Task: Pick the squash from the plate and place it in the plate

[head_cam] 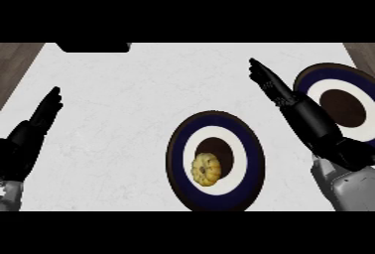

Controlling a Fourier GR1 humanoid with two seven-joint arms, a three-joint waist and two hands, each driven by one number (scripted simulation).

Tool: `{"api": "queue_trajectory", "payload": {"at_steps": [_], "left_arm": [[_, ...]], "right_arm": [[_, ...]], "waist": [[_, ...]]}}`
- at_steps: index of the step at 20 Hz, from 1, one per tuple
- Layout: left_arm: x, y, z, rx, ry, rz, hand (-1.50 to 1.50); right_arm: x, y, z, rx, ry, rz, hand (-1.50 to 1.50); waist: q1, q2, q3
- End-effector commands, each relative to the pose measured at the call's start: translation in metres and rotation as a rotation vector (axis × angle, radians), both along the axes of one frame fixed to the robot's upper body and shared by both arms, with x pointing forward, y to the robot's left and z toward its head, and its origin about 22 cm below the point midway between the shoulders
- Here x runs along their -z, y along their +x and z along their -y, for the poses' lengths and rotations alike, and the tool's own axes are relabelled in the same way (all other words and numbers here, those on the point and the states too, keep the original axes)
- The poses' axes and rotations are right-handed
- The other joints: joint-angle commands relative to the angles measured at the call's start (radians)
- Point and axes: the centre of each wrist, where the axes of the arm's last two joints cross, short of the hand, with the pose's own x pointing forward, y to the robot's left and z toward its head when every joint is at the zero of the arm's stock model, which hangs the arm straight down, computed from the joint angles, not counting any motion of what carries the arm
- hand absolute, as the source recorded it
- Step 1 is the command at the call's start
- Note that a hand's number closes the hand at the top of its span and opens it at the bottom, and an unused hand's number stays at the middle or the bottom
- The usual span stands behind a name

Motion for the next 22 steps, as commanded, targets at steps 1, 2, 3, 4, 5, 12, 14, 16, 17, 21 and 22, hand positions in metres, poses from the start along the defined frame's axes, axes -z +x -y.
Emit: {"api": "queue_trajectory", "payload": {"at_steps": [1, 2, 3, 4, 5, 12, 14, 16, 17, 21, 22], "left_arm": [[0.012, -0.014, 0.014, -0.043, -0.014, -0.034, 0.0], [0.012, 0.0, 0.01, -0.071, -0.044, -0.047, 0.0], [0.036, -0.012, 0.005, -0.083, -0.067, -0.069, 0.0], [0.039, -0.007, 0.016, -0.105, -0.118, -0.11, 0.0], [0.048, -0.007, 0.037, -0.113, -0.15, -0.137, 0.0], [0.074, -0.012, 0.05, -0.163, -0.243, -0.224, 0.0], [0.073, -0.019, 0.043, -0.162, -0.239, -0.23, 0.0], [0.069, -0.008, 0.047, -0.154, -0.255, -0.208, 0.0], [0.076, -0.012, 0.049, -0.171, -0.254, -0.219, 0.0], [0.072, 0.0, 0.046, -0.172, -0.244, -0.22, 0.0], [0.085, -0.007, 0.063, -0.156, -0.261, -0.237, 0.0]], "right_arm": [[-0.001, -0.008, -0.029, -0.066, -0.04, -0.028, 1.5], [0.008, -0.008, -0.05, -0.125, -0.092, -0.059, 1.5], [0.01, -0.017, -0.075, -0.169, -0.147, -0.098, 1.5], [0.026, -0.02, -0.089, -0.216, -0.189, -0.127, 1.5], [0.021, -0.027, -0.114, -0.256, -0.25, -0.15, 1.5], [0.019, -0.027, -0.089, -0.085, -0.797, 0.457, 1.5], [0.054, -0.028, -0.076, 0.049, -0.504, 0.187, 1.5], [0.074, -0.043, -0.087, -0.054, -0.31, 0.088, -1.5], [0.079, -0.044, -0.078, -0.145, -0.304, 0.111, -1.5], [0.094, -0.032, -0.073, -0.34, -0.62, 0.153, -1.5], [0.084, -0.04, -0.08, -0.348, -0.685, 0.18, -1.5]], "waist": [[-0.015, 0.004, -0.029], [-0.016, 0.008, -0.029], [-0.003, 0.008, -0.032], [-0.001, 0.012, -0.031], [0.005, 0.013, -0.034], [-0.03, 0.011, -0.029], [-0.029, 0.017, -0.025], [-0.031, 0.022, -0.025], [-0.026, 0.016, -0.027], [-0.019, 0.01, -0.029], [-0.025, 0.007, -0.029]]}}
